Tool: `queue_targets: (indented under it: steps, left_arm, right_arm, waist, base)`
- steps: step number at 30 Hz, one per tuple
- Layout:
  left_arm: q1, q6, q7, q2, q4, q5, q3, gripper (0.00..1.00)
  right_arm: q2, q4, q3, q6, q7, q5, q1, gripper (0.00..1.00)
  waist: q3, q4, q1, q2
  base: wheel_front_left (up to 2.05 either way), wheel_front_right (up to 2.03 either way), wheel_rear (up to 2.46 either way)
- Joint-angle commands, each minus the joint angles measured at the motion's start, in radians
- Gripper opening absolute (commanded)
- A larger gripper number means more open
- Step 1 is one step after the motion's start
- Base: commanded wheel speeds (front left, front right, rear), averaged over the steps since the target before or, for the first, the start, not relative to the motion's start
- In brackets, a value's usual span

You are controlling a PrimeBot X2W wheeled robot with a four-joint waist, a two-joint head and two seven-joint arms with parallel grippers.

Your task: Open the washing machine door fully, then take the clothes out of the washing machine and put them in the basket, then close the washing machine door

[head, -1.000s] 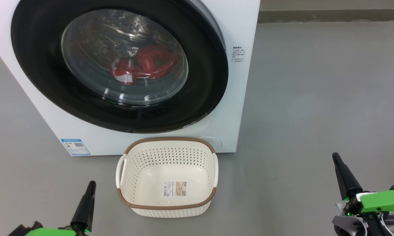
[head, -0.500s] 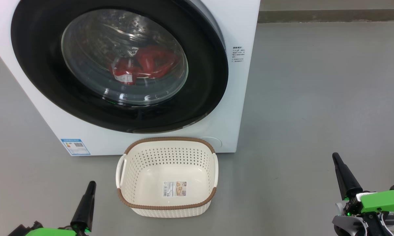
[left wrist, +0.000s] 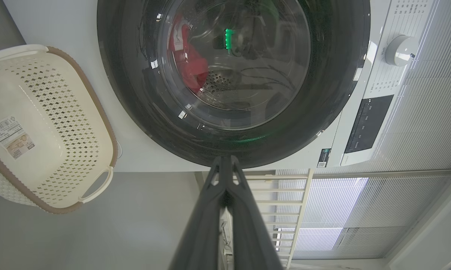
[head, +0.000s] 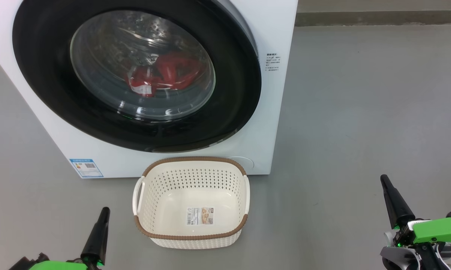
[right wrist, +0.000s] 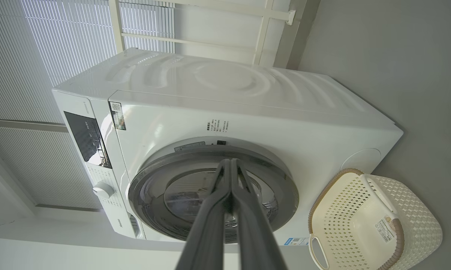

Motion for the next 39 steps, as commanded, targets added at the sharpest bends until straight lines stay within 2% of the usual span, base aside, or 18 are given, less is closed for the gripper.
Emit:
queue_targets:
  steps: [1, 5, 6, 11, 15, 22, 30, 39]
  left_arm:
    - [-0.042, -0.007, 0.003, 0.011, -0.026, -0.004, 0.035, 0.0]
    - [-0.042, -0.007, 0.003, 0.011, -0.026, -0.004, 0.035, 0.0]
    - [0.001, 0.0, 0.0, 0.0, 0.003, 0.0, -0.001, 1.0]
    - [0.019, 0.0, -0.007, -0.008, 0.026, 0.004, -0.007, 1.0]
    - [0.023, 0.0, -0.019, -0.008, 0.016, 0.014, -0.008, 1.0]
    - [0.031, 0.0, -0.04, -0.007, -0.002, 0.066, -0.01, 1.0]
    - [0.039, -0.001, -0.064, -0.005, -0.017, 0.161, -0.011, 1.0]
    - [0.05, 0.004, -0.094, -0.004, -0.041, 0.329, -0.009, 1.0]
  right_arm:
    - [-0.008, -0.029, 0.019, -0.001, 0.006, -0.002, -0.043, 0.0]
    - [-0.008, -0.029, 0.019, -0.001, 0.006, -0.002, -0.043, 0.0]
    - [0.001, 0.004, 0.001, 0.0, 0.0, 0.0, 0.001, 1.0]
    - [0.012, 0.031, 0.009, 0.0, -0.007, -0.001, 0.019, 1.0]
    - [0.011, 0.029, 0.016, 0.0, -0.02, -0.01, 0.022, 1.0]
    - [0.005, 0.025, 0.029, 0.0, -0.041, -0.047, 0.028, 1.0]
    - [-0.008, 0.022, 0.053, 0.0, -0.064, -0.116, 0.032, 1.0]
    - [-0.027, 0.03, 0.09, 0.0, -0.094, -0.233, 0.039, 1.0]
  waist:
    - [0.0, 0.0, -0.0001, 0.0]
    - [0.0, 0.0, -0.0001, 0.0]
    - [0.0, 0.0, 0.0, 0.0]
    - [0.001, 0.0, 0.0, 0.0]
    - [-0.001, 0.003, 0.0021, 0.0]
    - [0.0, 0.007, 0.0, 0.0]
    - [-0.001, 0.011, 0.0, 0.0]
    - [-0.001, 0.017, 0.0, 0.0]
  base:
    - [0.0, 0.0, 0.0]
    - [0.0, 0.0, 0.0]
    - [0.0, 0.0, 0.0]
    - [0.0, 0.0, 0.0]
    - [0.0, 0.0, 0.0]
    - [0.0, 0.0, 0.0]
    - [0.0, 0.0, 0.0]
    - [0.0, 0.0, 0.0]
